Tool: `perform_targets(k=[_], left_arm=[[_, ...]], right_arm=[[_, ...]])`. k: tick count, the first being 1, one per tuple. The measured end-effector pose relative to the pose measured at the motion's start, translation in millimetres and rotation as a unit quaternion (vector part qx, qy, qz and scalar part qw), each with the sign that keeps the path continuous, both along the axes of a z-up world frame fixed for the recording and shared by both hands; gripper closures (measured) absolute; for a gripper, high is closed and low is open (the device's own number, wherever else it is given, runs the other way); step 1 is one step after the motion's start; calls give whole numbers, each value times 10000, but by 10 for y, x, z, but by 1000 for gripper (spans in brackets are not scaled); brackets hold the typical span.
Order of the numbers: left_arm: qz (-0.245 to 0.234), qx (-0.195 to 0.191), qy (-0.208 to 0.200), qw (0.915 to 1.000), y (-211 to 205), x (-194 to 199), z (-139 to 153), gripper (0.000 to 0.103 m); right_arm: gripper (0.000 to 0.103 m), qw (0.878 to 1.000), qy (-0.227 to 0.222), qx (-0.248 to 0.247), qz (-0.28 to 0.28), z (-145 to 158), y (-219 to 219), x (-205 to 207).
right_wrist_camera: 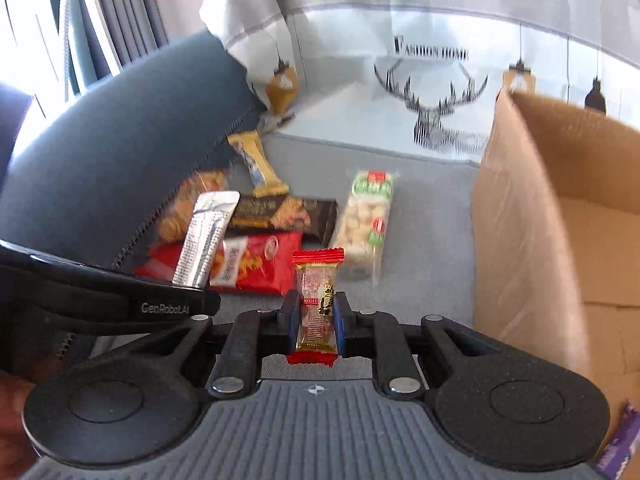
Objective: Organize snacks
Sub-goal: 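Carry the red candy with the right tool while the left tool carries the sachet toward the box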
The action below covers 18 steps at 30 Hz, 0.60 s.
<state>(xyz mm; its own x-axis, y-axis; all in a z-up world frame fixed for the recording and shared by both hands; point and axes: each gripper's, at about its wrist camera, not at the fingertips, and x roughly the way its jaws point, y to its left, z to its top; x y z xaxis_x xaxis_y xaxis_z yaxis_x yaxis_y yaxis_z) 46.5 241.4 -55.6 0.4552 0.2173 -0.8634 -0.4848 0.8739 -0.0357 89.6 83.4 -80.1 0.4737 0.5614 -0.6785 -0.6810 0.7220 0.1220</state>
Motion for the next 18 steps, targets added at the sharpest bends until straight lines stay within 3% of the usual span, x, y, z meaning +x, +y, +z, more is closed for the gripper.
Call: perform_targets(k=[18], left_arm=[[20,391,-604,9974,-345,-60,463,77]], right_arm=[[85,9948,-603,817,-24,542,-644,-34]])
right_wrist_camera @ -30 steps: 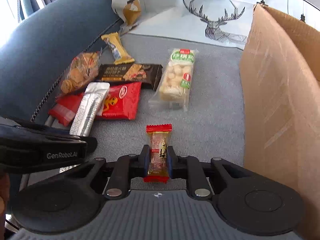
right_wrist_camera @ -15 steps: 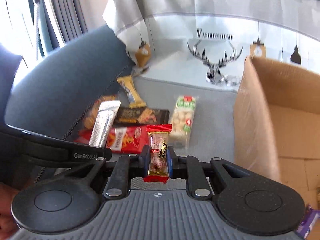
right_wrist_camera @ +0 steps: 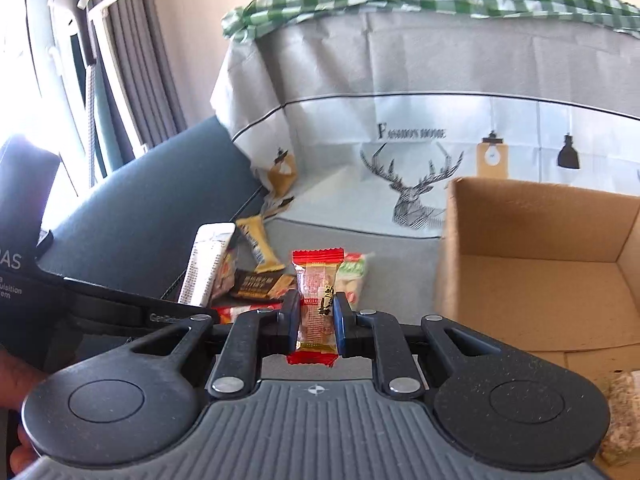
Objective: Organize snacks
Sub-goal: 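Carry the red candy with the right tool while the left tool carries the sachet toward the box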
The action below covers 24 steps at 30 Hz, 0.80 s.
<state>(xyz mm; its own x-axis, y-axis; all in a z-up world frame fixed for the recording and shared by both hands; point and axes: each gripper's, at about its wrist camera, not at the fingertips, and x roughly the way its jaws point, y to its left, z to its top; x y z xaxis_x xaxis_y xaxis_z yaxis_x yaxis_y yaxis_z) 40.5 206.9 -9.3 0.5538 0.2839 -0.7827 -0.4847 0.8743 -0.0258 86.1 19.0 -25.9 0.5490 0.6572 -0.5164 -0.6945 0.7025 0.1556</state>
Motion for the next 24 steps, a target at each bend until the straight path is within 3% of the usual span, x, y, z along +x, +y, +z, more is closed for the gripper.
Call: perform_targets(k=[9,18,24], left_arm=[[-65,33,-957,9954,-239,60,237,77],[-645,138,-1853,9805,-685,177,461,77],[-1139,214,-2165,9694,-1039,250,500,77]], right_arm=[[85,9983,-140,408,-383,193,-442,197],[85,9941,-407,580,-822,332,-905,393],[85,9899,-544,606,-1163,403,-1257,505]])
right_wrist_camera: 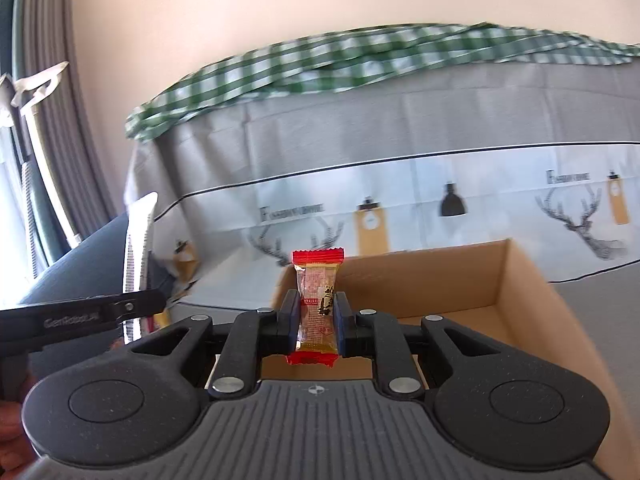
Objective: Organize snacks
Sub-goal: 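Carry the red candy with the right tool while the left tool carries the sachet toward the box, then open the right tool over the box while the left tool releases the silver sachet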
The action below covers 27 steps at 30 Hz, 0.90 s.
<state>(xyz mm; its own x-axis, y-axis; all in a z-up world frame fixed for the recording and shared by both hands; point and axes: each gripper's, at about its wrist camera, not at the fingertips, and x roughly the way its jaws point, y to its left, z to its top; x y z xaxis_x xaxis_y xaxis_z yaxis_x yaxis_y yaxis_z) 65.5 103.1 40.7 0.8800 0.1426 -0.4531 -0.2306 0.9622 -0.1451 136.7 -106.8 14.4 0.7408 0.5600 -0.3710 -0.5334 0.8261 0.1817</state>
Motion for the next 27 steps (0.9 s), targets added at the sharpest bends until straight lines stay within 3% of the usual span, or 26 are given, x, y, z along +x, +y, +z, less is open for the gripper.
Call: perform_targets(k=[15,27], left_arm=[[-857,46,-146,9962,-637,300,-151,77],[-1284,294,-219,9910,-952,382,-205,77]], right_arm=[[85,9947,175,-150,-1001,-134,-672,334],[85,9930,87,-343,-1131,-180,-718,371]])
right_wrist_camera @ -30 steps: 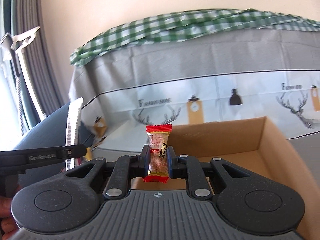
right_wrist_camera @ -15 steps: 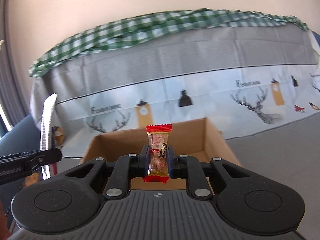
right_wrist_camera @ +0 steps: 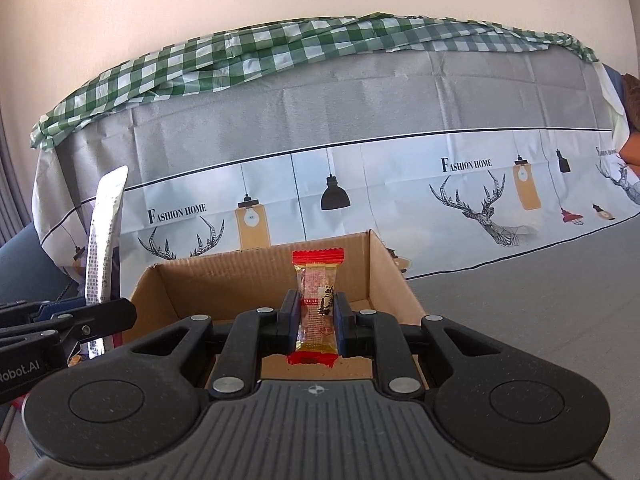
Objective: Organize snacks
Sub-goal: 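Open the right tool over the box while the left tool releases the silver sachet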
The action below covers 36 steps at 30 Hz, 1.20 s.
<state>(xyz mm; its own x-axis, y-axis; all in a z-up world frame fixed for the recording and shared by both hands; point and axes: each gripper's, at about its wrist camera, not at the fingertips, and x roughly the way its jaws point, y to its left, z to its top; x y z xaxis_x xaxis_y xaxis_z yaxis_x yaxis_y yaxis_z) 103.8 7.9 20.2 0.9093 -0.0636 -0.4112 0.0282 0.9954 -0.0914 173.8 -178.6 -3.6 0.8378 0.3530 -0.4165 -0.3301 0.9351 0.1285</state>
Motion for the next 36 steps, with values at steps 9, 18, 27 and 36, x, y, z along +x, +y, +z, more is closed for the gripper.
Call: perform_targets(k=[9,18,27,36], left_arm=[[-3,-65,-4,10000,22,6,-17,77],[-125,-165,187,9996,2,59,-61,50],[156,52,-45,9999,90,-27,-16,49],[401,106,-298,9987,312,-276,23,29]], right_arm=[[85,10000,-40,-8,-16,-8,-2,-9],[62,10000,-22,4,84,-2,36,-20],[33,9999,-72,85,-128,11,104,-54],[31,9984,-423,253,-275,49,281,-222]])
